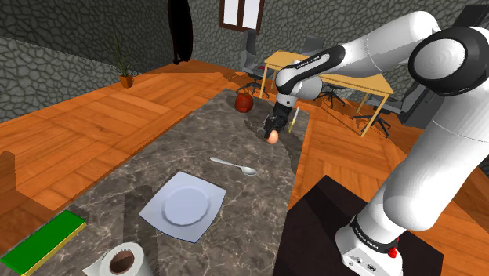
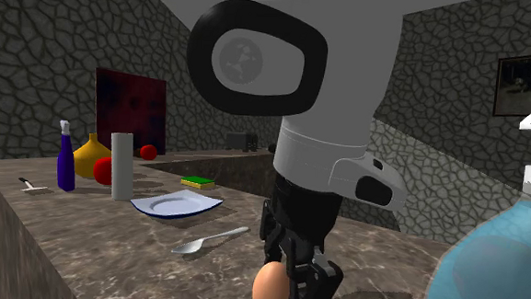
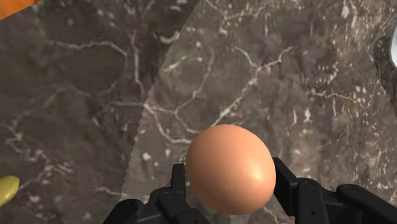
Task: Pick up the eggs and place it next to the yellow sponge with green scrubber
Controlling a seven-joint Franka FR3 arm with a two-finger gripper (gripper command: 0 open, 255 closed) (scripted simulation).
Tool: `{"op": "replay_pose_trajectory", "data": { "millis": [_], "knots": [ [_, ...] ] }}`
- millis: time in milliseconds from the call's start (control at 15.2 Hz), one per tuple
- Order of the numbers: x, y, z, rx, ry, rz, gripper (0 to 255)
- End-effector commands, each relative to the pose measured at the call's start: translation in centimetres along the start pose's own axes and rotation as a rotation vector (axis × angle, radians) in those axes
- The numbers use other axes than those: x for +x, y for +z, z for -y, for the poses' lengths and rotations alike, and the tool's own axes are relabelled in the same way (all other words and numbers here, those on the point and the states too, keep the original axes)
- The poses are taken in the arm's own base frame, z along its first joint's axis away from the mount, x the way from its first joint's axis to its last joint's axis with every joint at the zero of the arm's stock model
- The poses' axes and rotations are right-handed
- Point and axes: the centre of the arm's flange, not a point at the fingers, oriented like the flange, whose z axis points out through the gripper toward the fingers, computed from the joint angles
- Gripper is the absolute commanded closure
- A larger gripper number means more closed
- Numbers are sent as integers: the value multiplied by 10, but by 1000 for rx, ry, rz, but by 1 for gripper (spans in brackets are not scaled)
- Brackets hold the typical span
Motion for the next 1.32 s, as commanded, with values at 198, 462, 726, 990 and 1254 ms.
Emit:
{"op": "replay_pose_trajectory", "data": {
  "millis": [198,462,726,990,1254],
  "knots": [
    [0,0,0,0,0,0,255],
    [0,-15,4,0,0,0,255],
    [-1,-35,10,0,0,0,255],
    [-2,-56,16,0,0,0,255],
    [-2,-76,22,0,0,0,255]
  ]
}}
